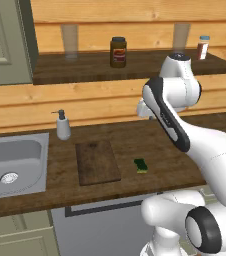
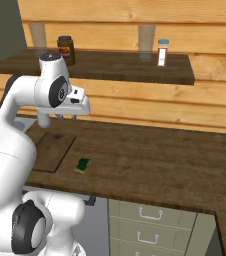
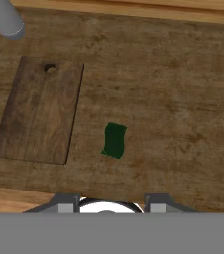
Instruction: Pick up the sponge from the counter and clean the cutting board by briefly scrubbing or pressing down on the cutting board. Once finished, release the sponge.
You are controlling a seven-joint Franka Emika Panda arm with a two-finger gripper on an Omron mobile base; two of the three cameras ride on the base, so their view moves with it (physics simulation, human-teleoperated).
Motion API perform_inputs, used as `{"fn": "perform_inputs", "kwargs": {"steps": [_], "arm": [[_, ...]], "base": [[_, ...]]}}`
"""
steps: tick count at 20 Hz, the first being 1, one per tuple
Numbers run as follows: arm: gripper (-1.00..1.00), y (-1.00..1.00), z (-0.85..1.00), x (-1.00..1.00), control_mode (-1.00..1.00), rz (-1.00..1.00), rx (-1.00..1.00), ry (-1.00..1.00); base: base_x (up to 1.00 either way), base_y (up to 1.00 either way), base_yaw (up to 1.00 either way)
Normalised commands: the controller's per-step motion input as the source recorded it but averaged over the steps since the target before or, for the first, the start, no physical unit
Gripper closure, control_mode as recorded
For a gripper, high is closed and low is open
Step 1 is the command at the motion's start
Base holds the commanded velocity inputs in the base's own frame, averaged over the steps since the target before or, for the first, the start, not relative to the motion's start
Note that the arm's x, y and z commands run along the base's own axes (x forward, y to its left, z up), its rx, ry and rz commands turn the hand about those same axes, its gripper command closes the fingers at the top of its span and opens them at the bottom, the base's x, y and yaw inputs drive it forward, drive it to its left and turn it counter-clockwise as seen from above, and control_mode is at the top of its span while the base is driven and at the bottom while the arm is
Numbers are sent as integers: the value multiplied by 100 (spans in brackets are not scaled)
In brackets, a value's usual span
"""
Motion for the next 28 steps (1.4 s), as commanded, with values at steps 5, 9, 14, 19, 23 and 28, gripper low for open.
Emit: {"fn": "perform_inputs", "kwargs": {"steps": [5,9,14,19,23,28], "arm": [[-100,0,-34,0,-100,0,3,0],[-100,0,-57,0,-100,0,0,0],[-100,0,-49,2,-100,-1,0,0],[-100,0,-43,2,-100,-1,13,0],[-100,0,-38,1,-100,-3,14,0],[-100,0,-32,5,-100,0,1,0]], "base": [[0,0,0],[0,0,0],[0,0,0],[0,0,0],[0,0,0],[0,0,0]]}}
